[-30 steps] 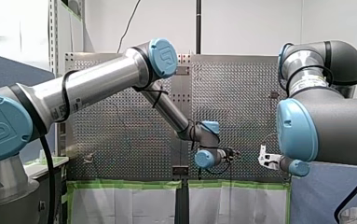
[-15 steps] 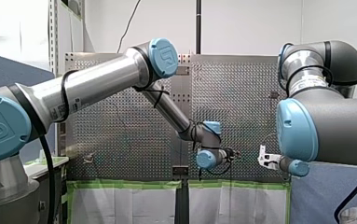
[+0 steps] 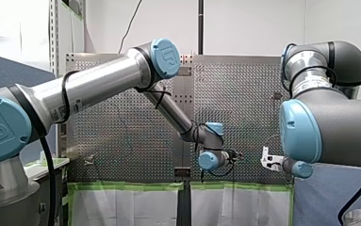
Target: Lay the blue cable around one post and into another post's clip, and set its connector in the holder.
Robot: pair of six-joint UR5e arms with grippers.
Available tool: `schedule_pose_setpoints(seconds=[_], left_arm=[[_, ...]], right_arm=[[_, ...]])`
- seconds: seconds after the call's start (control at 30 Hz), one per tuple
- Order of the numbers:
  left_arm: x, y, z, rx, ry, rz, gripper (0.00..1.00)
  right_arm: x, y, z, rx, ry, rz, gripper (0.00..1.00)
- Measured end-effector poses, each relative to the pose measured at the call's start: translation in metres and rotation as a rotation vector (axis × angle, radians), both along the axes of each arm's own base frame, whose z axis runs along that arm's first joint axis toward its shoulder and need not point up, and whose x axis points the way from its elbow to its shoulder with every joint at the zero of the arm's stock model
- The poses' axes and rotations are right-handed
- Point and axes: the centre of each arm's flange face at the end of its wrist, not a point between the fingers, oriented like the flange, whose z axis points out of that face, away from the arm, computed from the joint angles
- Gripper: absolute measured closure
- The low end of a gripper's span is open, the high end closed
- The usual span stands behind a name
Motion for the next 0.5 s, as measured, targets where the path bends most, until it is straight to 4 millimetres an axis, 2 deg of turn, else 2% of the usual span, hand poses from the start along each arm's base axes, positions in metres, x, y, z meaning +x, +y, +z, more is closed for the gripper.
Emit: schedule_pose_setpoints(seconds=[0.5], left_arm=[[-0.016, 0.01, -0.015, 0.022, 0.069, 0.018, 0.0]], right_arm=[[0.002, 0.0, 0.0, 0.0, 0.0, 0.003, 1.0]])
